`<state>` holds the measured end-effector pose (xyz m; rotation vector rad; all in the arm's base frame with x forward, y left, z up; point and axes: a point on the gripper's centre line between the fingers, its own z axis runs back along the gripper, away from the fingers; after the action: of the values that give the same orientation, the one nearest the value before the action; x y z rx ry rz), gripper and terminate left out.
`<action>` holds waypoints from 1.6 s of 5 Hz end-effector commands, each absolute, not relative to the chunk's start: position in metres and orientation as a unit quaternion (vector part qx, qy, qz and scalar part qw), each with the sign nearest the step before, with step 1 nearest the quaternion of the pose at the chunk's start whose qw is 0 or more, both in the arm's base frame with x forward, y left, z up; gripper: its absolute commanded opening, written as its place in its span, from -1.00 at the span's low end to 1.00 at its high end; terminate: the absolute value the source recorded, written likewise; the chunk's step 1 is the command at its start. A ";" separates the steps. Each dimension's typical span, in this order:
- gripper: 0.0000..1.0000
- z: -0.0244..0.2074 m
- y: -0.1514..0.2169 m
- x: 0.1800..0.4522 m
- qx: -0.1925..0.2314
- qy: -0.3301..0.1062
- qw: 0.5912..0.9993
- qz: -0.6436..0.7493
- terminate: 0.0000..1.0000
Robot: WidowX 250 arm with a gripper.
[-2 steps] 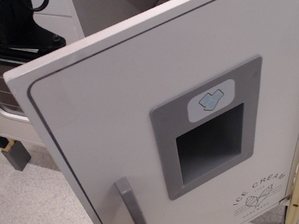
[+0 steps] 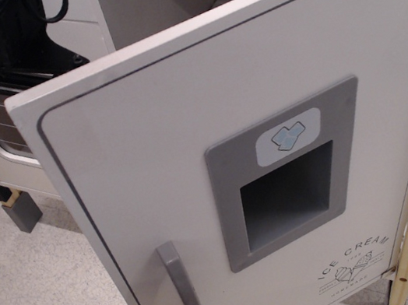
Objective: Close fridge
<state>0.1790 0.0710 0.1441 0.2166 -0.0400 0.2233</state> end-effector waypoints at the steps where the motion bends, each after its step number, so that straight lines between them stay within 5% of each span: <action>1: 1.00 0.174 0.085 0.173 0.088 -0.041 0.990 0.100 -1.00; 4: 1.00 0.223 0.047 0.171 0.042 -0.052 0.998 0.016 -1.00; 5: 1.00 0.226 0.027 0.169 0.046 -0.085 0.994 -0.052 -1.00; 7: 1.00 0.225 0.009 0.159 0.016 -0.071 0.988 -0.139 -1.00; 8: 1.00 0.214 0.005 0.155 0.043 -0.062 0.985 -0.156 -1.00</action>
<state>0.1562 0.0030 0.2081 0.0836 -0.1027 -0.3139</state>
